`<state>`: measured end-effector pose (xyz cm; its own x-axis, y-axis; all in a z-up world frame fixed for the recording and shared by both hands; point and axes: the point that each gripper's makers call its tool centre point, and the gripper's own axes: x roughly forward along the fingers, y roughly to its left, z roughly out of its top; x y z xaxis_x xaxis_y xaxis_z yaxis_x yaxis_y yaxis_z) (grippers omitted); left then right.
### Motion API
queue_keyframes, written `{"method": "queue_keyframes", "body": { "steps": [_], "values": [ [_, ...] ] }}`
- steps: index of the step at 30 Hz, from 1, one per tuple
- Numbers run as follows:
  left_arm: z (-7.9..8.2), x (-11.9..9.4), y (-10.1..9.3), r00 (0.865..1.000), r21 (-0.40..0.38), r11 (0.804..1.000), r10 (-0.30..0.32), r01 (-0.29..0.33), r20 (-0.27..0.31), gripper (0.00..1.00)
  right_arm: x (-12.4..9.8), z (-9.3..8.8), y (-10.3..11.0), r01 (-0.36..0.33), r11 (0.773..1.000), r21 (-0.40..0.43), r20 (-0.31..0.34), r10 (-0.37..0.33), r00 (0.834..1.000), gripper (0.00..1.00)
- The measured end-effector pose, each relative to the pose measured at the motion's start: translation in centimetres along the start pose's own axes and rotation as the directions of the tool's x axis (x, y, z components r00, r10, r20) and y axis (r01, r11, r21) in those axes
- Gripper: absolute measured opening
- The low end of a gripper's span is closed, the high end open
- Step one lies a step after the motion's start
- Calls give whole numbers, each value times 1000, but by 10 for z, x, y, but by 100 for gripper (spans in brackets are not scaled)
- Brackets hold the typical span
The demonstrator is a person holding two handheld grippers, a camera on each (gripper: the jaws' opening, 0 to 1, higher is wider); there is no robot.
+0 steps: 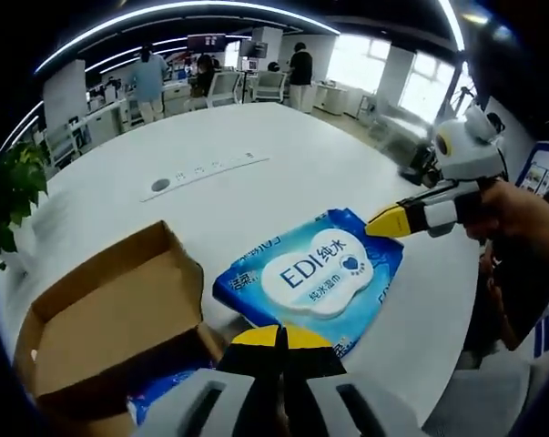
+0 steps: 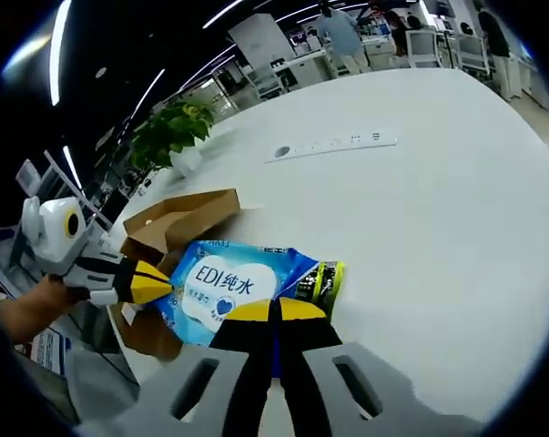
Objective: Operate the shoe box by opening the lid, removing the specified soft item, and placing it in the target area until the item is outside and the box remains undamaged.
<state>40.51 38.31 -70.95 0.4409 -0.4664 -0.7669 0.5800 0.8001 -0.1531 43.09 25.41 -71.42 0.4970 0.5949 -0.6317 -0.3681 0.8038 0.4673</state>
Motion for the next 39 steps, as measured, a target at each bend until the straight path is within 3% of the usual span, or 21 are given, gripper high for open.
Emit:
{"method": "queue_keyframes", "body": {
  "steps": [9,21,27,31,39],
  "values": [
    [0,16,-2,999,42,999,-2,4,-44,0,6,-4,-15,11,999,33,8,-12,1000,0],
    [-7,25,4,995,126,992,35,-24,-90,0,17,-12,-20,6,998,61,17,-7,1000,0],
    [-15,30,4,991,217,975,69,-43,-115,0,21,-15,-23,4,998,64,24,-5,1000,0],
    [-19,33,4,988,234,971,75,-43,-132,0,21,-12,-25,8,996,93,53,-13,999,0],
    [-22,31,4,985,275,960,97,-55,-141,2,20,-14,-31,49,998,49,73,-52,996,0]
  ]
}}
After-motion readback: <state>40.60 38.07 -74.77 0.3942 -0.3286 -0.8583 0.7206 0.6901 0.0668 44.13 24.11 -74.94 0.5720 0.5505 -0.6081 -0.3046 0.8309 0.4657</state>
